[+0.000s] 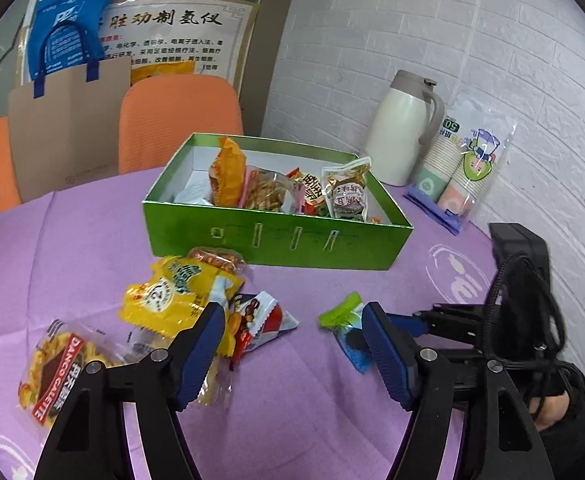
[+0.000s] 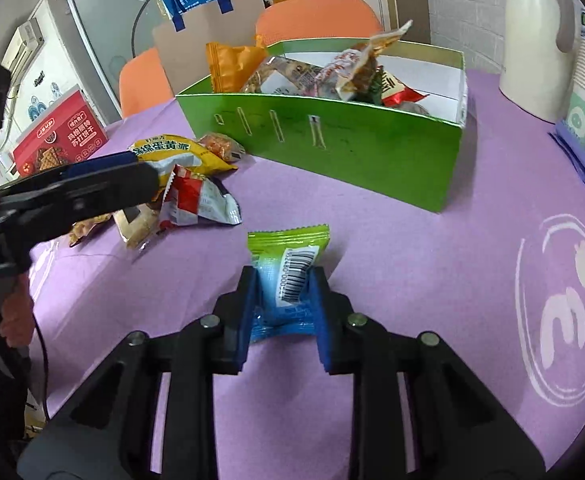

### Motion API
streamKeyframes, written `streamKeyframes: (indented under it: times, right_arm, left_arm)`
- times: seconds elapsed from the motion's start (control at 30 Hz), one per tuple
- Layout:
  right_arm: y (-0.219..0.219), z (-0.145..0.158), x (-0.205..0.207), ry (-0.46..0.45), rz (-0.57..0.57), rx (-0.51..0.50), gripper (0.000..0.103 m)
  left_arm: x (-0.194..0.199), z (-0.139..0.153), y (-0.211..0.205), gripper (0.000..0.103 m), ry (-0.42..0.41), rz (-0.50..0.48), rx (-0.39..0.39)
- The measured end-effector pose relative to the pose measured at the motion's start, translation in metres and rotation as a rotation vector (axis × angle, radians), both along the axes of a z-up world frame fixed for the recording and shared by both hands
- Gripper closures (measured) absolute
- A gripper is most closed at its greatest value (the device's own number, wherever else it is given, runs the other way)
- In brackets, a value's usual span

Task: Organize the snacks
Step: 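Grasp the blue-barcode packet with right tool while left grasps red-white candy bag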

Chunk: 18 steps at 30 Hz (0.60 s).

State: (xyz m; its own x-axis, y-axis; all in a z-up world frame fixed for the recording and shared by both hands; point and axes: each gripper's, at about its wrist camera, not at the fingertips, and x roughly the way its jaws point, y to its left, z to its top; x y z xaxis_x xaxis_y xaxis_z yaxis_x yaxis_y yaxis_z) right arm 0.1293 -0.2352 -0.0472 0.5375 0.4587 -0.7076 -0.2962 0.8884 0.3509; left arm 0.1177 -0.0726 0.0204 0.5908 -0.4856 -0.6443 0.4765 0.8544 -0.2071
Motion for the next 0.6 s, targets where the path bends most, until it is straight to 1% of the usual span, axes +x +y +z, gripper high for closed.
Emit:
streamKeyframes:
  times: [0.1,0.23,0.37,0.4,0.43,0.47,0.5,0.6]
  right_arm:
    - [-0.007,0.000,-0.003,0.001,-0.018,0.006,0.074]
    - [-0.006,0.000,-0.003,-0.002,-0.020,0.012,0.073]
    - [-0.005,0.000,-0.001,-0.006,-0.017,0.015,0.073]
    - [-0.005,0.000,-0.001,-0.006,-0.018,0.016,0.073]
    - [-0.006,-0.001,-0.002,-0.007,-0.018,0.016,0.073]
    - [-0.005,-0.001,-0.001,-0.007,-0.019,0.015,0.073]
    - [-0.005,-0.001,-0.001,-0.006,-0.020,0.015,0.073]
    - [-0.006,-0.003,-0.001,-0.001,-0.023,0.012,0.070]
  left_arm:
    - [0.018,-0.013,-0.014,0.031,0.033,-0.004,0.032]
    - [0.037,-0.032,-0.022,0.031,0.088,-0.010,0.062]
    - [0.039,-0.045,-0.019,0.031,0.115,-0.007,0.076]
    - [0.039,-0.048,-0.019,0.035,0.136,-0.014,0.073]
    - [0.040,-0.050,-0.018,0.049,0.155,-0.017,0.071]
    - [0.041,-0.053,-0.018,0.055,0.169,-0.022,0.073]
    - [0.042,-0.055,-0.018,0.058,0.179,-0.026,0.076]
    - [0.044,-0.057,-0.016,0.058,0.189,-0.012,0.078]
